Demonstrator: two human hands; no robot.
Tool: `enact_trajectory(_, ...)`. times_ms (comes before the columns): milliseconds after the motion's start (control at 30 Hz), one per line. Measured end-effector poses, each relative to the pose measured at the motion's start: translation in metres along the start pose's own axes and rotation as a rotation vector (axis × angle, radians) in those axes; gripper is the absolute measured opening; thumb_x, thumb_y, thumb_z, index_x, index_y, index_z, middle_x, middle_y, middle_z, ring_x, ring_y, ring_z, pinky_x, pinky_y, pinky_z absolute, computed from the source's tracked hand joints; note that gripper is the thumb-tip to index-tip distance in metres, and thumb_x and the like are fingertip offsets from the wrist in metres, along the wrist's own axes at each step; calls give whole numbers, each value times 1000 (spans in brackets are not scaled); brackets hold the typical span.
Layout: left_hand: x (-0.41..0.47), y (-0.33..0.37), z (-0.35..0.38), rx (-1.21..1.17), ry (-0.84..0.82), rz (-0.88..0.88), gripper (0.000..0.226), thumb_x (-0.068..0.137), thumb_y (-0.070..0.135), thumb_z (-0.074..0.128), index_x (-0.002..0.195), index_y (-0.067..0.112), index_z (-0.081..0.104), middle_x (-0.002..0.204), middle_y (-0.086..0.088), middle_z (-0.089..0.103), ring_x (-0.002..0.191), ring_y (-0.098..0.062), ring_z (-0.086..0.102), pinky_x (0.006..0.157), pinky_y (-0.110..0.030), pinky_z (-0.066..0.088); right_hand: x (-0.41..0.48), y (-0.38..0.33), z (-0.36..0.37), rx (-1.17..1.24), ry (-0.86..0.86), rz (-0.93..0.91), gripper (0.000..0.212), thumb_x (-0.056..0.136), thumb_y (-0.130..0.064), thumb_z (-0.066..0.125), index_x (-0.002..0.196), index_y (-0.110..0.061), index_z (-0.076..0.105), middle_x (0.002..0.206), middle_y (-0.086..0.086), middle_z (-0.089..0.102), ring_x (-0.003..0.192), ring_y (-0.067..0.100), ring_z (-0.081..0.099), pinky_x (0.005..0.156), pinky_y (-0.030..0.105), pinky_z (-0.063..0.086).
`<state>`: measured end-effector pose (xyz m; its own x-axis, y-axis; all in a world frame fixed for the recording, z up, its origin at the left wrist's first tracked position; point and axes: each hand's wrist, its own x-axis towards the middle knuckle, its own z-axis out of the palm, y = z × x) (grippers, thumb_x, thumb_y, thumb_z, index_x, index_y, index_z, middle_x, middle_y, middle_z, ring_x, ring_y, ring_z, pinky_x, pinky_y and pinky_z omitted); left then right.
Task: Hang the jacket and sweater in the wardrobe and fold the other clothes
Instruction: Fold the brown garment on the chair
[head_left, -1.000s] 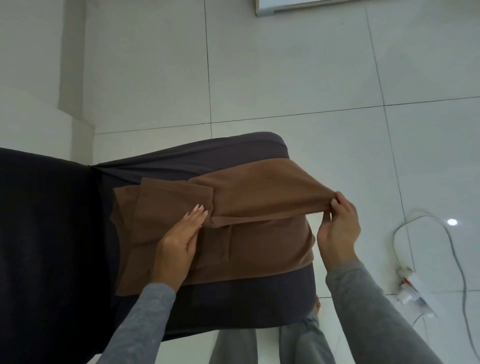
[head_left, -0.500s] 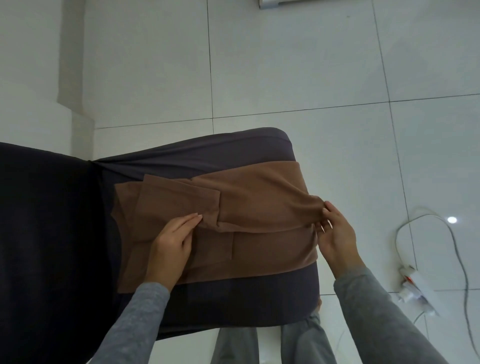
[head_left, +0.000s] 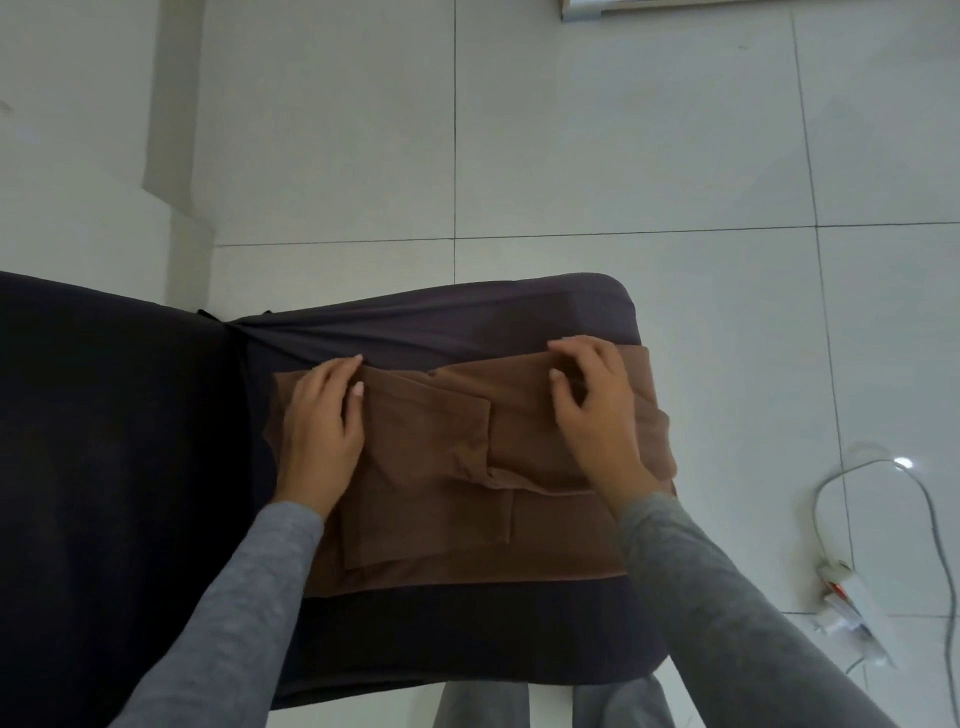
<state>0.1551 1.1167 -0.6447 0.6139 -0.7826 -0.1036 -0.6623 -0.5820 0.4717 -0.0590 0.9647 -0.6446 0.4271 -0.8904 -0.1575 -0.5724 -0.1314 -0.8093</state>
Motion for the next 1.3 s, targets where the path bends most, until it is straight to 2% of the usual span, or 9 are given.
enact_trajectory(167, 18, -19, -7, 169, -89, -3, 22, 88, 18, 63, 107, 7, 64, 109, -12, 55, 105, -29, 48, 92, -40, 37, 23, -11, 18, -502, -125, -110, 20, 90, -37, 56, 108, -29, 62, 113, -4, 52, 111, 20, 41, 93, 39, 28)
enact_trajectory(333, 26, -32, -11, 198, -62, 59, 10, 85, 14, 65, 93, 10, 64, 93, -10, 58, 90, -32, 53, 79, -38, 40, 39, -14, 15, -560, -200, -105, 15, 93, -38, 52, 97, -28, 63, 103, -9, 56, 106, 19, 41, 90, 38, 21)
enact_trajectory(467, 26, -39, -10, 164, -39, 59, 18, 86, 26, 55, 93, 12, 64, 89, -8, 59, 86, -30, 52, 77, -37, 38, 44, -15, 14, -494, -178, -33, 11, 92, -34, 56, 95, -27, 63, 100, -9, 57, 106, 19, 42, 90, 36, 19)
enact_trajectory(567, 22, -33, -8, 110, 51, 16, 17, 84, 14, 64, 100, 8, 63, 100, -12, 57, 96, -31, 52, 86, -44, 43, 33, -16, 21, -497, -39, -41, 8, 90, -28, 60, 95, -24, 64, 104, -3, 57, 107, 22, 44, 91, 37, 22)
enact_trajectory(667, 9, -9, 0, 58, 168, 86, 25, 88, 11, 56, 112, 6, 60, 116, -16, 57, 114, -32, 49, 101, -47, 38, 11, -18, 28, -447, 110, -93, 18, 88, -18, 58, 106, -18, 62, 117, 5, 54, 116, 24, 42, 100, 41, 25)
enact_trajectory(800, -18, 11, 30, 93, -117, 303, 45, 98, 31, 35, 140, 13, 38, 147, -11, 39, 139, -24, 27, 115, -41, 18, -17, -8, 47, -481, -29, -263, 39, 94, -25, 44, 132, -19, 51, 144, 3, 43, 139, 20, 26, 112, 42, 20)
enact_trajectory(900, -28, -5, 38, 254, -197, 186, 63, 97, 56, 17, 149, 20, 20, 157, -9, 16, 144, -25, 8, 116, -42, 6, -28, 12, 43, -576, -51, -147, 52, 95, -41, 34, 144, -24, 37, 155, 2, 28, 145, 21, 15, 117, 47, 10)
enact_trajectory(1033, -31, -31, 30, 370, -206, 116, 88, 83, 78, 18, 150, 22, 15, 158, -10, 6, 145, -32, 3, 117, -46, 1, -35, 34, 26, -572, -13, 33, 66, 90, -57, 28, 149, -28, 23, 159, -3, 15, 147, 23, 6, 116, 51, 5)
enact_trajectory(1300, -40, -30, 19, 367, -191, 21, 89, 86, 74, 7, 150, 12, 13, 157, -8, 2, 145, -23, -6, 115, -41, -16, -51, 71, -8, -145, 30, 336, 63, 95, -61, 20, 151, -32, 11, 158, -8, 15, 146, 14, 14, 117, 33, 12)
